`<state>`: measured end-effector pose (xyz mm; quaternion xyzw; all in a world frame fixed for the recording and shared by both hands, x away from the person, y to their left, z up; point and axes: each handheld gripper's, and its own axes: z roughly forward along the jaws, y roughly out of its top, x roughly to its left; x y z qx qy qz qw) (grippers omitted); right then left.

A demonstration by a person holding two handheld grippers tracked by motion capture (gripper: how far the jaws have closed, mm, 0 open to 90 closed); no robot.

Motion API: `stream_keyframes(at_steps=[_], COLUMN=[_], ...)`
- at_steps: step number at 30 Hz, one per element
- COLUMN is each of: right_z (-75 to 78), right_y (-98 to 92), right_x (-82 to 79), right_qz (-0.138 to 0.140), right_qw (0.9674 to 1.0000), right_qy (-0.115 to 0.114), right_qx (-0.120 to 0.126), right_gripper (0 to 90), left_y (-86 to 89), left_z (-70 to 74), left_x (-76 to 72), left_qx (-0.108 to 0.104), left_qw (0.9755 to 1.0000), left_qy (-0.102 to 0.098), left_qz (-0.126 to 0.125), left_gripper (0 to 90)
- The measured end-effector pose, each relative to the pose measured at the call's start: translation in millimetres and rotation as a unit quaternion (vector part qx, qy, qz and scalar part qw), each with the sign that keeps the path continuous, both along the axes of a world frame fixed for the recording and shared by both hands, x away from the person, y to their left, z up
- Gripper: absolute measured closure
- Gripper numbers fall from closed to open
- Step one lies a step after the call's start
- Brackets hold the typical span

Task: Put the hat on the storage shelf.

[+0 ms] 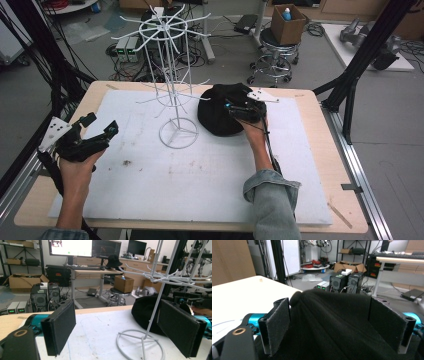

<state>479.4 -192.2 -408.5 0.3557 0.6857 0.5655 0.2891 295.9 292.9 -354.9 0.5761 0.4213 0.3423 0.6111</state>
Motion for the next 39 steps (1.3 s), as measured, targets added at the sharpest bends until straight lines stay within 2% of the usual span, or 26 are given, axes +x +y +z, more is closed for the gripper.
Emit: stream_keyframes(at_steps=[4,8,11,12,16,17,18,22,24,27,30,34,39], right_z=[-4.5,-8.3,-7.7,-6.7,-4.9,-5.5,-5.5,-2.4,0.3,3.4,9.9,20.5,30.7], right_y=[0.3,4.8,8.5,11.0,19.9,20.5,20.5,21.4,20.7,17.7,15.3,7.8,-3.4], right_x=[2.7,5.0,8.0,9.2,9.2,9.6,9.6,8.1,6.9,5.5,2.9,-0.5,-3.7], right_qz=[-0.002,0.0,-0.001,-0.002,0.006,0.009,0.009,0.001,-0.005,-0.008,-0.01,-0.01,-0.009], right_qw=[0.9999,0.9995,0.9992,0.999,0.9961,0.9957,0.9957,0.9951,0.9951,0.9962,0.9978,0.9998,0.999], right_qy=[0.011,0.013,0.025,0.024,0.024,0.025,0.025,0.029,0.034,0.04,0.029,0.013,-0.001], right_qx=[-0.003,-0.029,-0.033,-0.038,-0.085,-0.089,-0.089,-0.095,-0.093,-0.077,-0.058,-0.011,0.044], right_gripper=[22.2,25.1,27.1,30.7,48.3,55.6,55.6,77.6,84.1,85.2,85.6,85.8,85.9], left_y=[0.9,2.0,2.6,3.0,3.8,3.6,3.8,2.9,2.5,2.5,2.9,2.2,2.0], left_z=[-1.1,-0.4,0.0,0.1,0.0,-0.1,-0.1,0.0,-0.1,-0.1,-0.1,-0.3,-0.1], left_x=[0.6,0.0,-0.4,-0.6,-0.4,-0.3,-0.4,-0.2,-0.1,-0.2,-0.1,0.1,0.0], left_qx=[-0.001,-0.002,-0.003,-0.003,-0.006,-0.006,-0.003,-0.003,-0.003,-0.003,-0.003,-0.002,-0.004], left_qw=[1.0,1.0,1.0,1.0,1.0,1.0,1.0,1.0,1.0,1.0,1.0,1.0,1.0], left_qy=[0.003,0.003,0.002,0.002,0.001,0.001,0.002,0.001,0.002,0.001,0.002,0.003,0.002], left_qz=[-0.001,0.0,0.0,0.0,0.003,0.002,0.001,-0.001,0.0,0.0,0.0,0.0,0.001], left_gripper=[15.5,15.6,15.5,15.5,15.5,15.5,15.5,15.6,15.5,15.5,15.6,15.5,15.6])
